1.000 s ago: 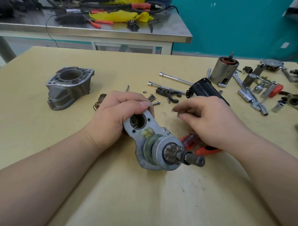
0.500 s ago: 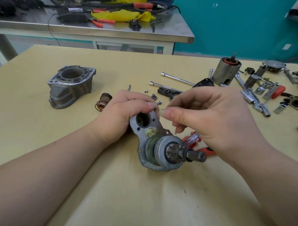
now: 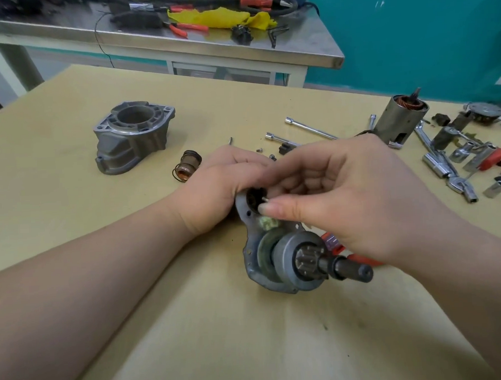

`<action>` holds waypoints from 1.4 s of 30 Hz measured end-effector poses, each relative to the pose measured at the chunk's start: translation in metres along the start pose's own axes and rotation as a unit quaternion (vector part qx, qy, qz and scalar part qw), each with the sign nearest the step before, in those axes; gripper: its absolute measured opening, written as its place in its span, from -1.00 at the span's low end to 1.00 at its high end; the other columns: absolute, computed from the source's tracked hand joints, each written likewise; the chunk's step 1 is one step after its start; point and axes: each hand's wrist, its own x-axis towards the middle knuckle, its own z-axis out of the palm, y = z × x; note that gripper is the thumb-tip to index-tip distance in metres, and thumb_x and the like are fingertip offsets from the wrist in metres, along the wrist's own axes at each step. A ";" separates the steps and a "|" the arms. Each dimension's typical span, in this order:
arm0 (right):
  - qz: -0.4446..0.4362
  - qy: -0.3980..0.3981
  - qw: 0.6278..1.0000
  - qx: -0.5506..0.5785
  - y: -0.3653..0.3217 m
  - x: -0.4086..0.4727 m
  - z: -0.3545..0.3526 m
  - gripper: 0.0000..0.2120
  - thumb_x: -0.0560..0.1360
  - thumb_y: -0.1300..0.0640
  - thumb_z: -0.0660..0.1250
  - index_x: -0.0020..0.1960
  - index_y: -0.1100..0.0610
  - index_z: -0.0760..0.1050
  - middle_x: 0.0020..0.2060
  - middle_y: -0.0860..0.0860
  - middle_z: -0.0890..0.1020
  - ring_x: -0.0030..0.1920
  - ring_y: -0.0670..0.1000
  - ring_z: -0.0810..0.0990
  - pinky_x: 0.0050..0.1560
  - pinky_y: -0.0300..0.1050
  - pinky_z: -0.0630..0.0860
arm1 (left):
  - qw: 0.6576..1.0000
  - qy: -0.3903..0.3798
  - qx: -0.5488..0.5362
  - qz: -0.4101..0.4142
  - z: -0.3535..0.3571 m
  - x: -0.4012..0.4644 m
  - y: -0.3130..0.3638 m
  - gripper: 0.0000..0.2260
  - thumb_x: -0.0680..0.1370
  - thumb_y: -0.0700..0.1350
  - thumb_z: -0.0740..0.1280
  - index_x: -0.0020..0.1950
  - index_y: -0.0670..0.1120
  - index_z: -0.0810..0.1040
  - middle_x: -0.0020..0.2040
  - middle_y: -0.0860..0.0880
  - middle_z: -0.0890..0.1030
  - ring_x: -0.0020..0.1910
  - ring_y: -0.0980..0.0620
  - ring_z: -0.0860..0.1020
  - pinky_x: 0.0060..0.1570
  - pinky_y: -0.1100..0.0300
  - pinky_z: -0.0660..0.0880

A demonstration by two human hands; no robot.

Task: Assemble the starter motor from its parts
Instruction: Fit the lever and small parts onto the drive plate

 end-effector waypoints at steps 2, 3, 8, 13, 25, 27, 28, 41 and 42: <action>0.011 0.015 1.000 0.013 0.000 0.001 0.000 -0.88 0.36 0.15 0.65 -0.15 -0.01 0.76 -0.31 -0.01 0.75 -0.28 0.05 0.75 -0.20 0.01 0.72 | 1.000 0.016 0.022 -0.008 0.001 0.002 0.002 -0.80 0.46 -0.24 0.32 -0.18 -0.25 0.74 -0.34 -0.26 0.58 -0.32 0.09 0.54 -0.30 0.24 0.45; 0.014 0.015 1.000 0.004 -0.001 0.002 0.000 -0.89 0.36 0.11 0.65 -0.17 -0.04 0.76 -0.34 0.00 0.74 -0.30 0.10 0.74 -0.24 0.08 0.71 | 0.999 0.020 0.037 -0.012 0.001 0.002 0.003 -0.77 0.43 -0.20 0.32 -0.14 -0.30 0.72 -0.28 -0.32 0.60 -0.28 0.06 0.55 -0.26 0.18 0.45; 0.030 -0.024 0.999 -0.011 -0.009 0.008 0.000 -0.88 0.31 0.03 0.66 -0.23 -0.16 0.77 -0.39 -0.16 0.71 -0.38 -0.27 0.61 -0.35 -0.48 0.43 | 0.998 0.006 0.060 -0.017 0.005 0.003 0.009 -0.81 0.42 -0.21 0.28 -0.32 -0.12 0.65 -0.41 0.12 0.57 -0.36 0.21 0.52 -0.33 0.35 0.43; 0.068 -0.007 0.998 -0.004 -0.008 0.010 0.004 -0.87 0.31 0.07 0.67 -0.29 -0.14 0.76 -0.44 -0.17 0.67 -0.44 -0.27 0.57 -0.44 -0.53 0.35 | 0.998 0.006 0.058 -0.021 0.007 0.004 0.011 -0.75 0.46 -0.21 0.30 -0.37 -0.01 0.68 -0.39 0.09 0.58 -0.33 0.17 0.53 -0.27 0.28 0.44; 0.100 -0.020 0.993 -0.064 -0.014 0.015 0.000 -0.91 0.28 -0.03 0.65 -0.28 -0.16 0.74 -0.42 -0.07 0.66 -0.47 -0.27 0.52 -0.46 -0.50 0.37 | 0.996 0.032 0.070 -0.049 0.009 0.005 0.012 -0.78 0.44 -0.16 0.29 -0.41 -0.06 0.59 -0.40 -0.03 0.47 -0.33 0.02 0.41 -0.34 0.18 0.34; 0.095 -0.016 0.993 -0.074 -0.015 0.015 -0.001 -0.90 0.27 -0.05 0.65 -0.29 -0.16 0.74 -0.46 -0.09 0.62 -0.49 -0.26 0.50 -0.47 -0.50 0.35 | 0.996 0.028 0.071 -0.048 0.009 0.005 0.012 -0.76 0.43 -0.15 0.29 -0.43 -0.03 0.60 -0.39 -0.03 0.48 -0.32 0.01 0.42 -0.30 0.15 0.33; 0.092 -0.016 0.992 -0.079 -0.015 0.014 -0.001 -0.91 0.27 -0.06 0.64 -0.29 -0.17 0.73 -0.48 -0.12 0.60 -0.49 -0.26 0.49 -0.48 -0.50 0.35 | 0.996 0.025 0.073 -0.045 0.009 0.005 0.012 -0.75 0.42 -0.15 0.29 -0.45 -0.01 0.62 -0.39 -0.02 0.49 -0.32 0.01 0.43 -0.28 0.14 0.34; 0.088 -0.026 0.985 -0.146 -0.021 0.017 -0.004 -0.88 0.28 -0.09 0.64 -0.30 -0.25 0.72 -0.53 -0.18 0.58 -0.49 -0.24 0.48 -0.47 -0.48 0.35 | 0.991 0.054 0.107 -0.057 0.011 0.004 0.014 -0.72 0.42 -0.08 0.30 -0.19 -0.29 0.65 -0.23 -0.29 0.57 -0.20 -0.04 0.49 -0.13 -0.01 0.41; 0.085 -0.026 0.985 -0.150 -0.021 0.017 -0.003 -0.88 0.28 -0.09 0.64 -0.30 -0.25 0.71 -0.53 -0.18 0.57 -0.49 -0.24 0.48 -0.48 -0.48 0.35 | 0.991 0.056 0.106 -0.059 0.011 0.004 0.014 -0.74 0.42 -0.09 0.30 -0.22 -0.29 0.63 -0.27 -0.25 0.53 -0.22 -0.03 0.47 -0.16 0.03 0.37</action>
